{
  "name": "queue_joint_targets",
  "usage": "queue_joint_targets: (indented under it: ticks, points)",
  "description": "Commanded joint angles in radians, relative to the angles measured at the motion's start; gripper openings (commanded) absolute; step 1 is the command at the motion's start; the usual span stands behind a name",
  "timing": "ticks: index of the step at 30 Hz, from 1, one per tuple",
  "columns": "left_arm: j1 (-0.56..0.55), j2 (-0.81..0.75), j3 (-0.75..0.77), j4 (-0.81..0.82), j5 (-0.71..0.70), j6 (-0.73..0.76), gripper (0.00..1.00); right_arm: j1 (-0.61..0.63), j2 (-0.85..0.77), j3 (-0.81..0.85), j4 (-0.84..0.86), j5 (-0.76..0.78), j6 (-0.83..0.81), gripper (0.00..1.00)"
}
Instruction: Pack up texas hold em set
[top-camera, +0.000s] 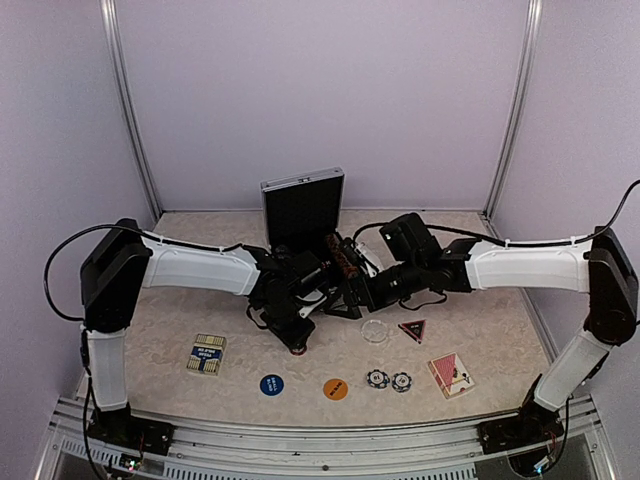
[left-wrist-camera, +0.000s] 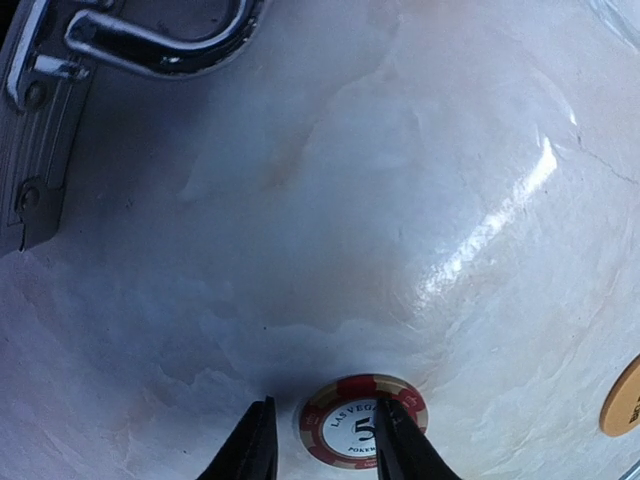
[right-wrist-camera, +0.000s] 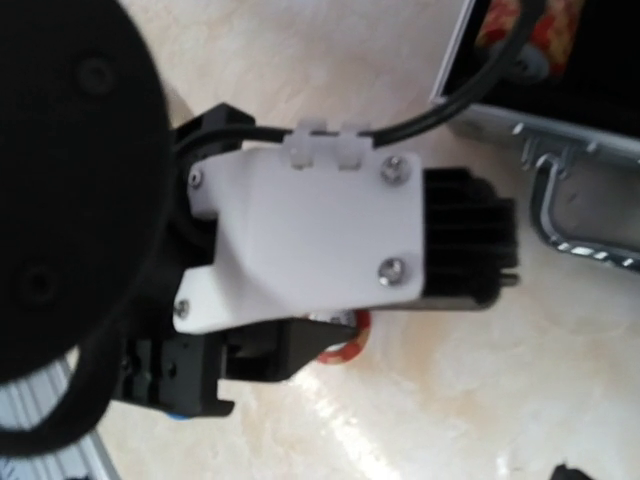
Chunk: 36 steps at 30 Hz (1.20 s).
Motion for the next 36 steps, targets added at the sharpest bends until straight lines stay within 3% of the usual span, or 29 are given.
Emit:
queue_joint_targets:
  ticks: [1, 3, 5, 28, 36]
  points:
    - [-0.017, 0.005, -0.024, 0.002, -0.026, -0.008, 0.47, 0.011, 0.019, -0.013, 0.039, -0.056, 0.031, 1.0]
    - [-0.017, 0.003, -0.024, -0.005, -0.046, -0.011, 0.57, 0.012, 0.019, -0.013, 0.038, -0.053, 0.03, 1.0]
    - [-0.017, -0.004, -0.026, -0.007, -0.05, -0.012, 0.6, 0.014, 0.018, -0.012, 0.039, -0.049, 0.033, 1.0]
    - [-0.057, -0.114, -0.029, -0.012, 0.0, -0.033, 0.6, 0.042, 0.025, -0.022, 0.046, -0.014, 0.035, 1.0]
    - [-0.087, -0.052, -0.034, -0.074, -0.026, -0.035, 0.6, 0.045, 0.005, -0.015, 0.039, -0.001, 0.036, 1.0]
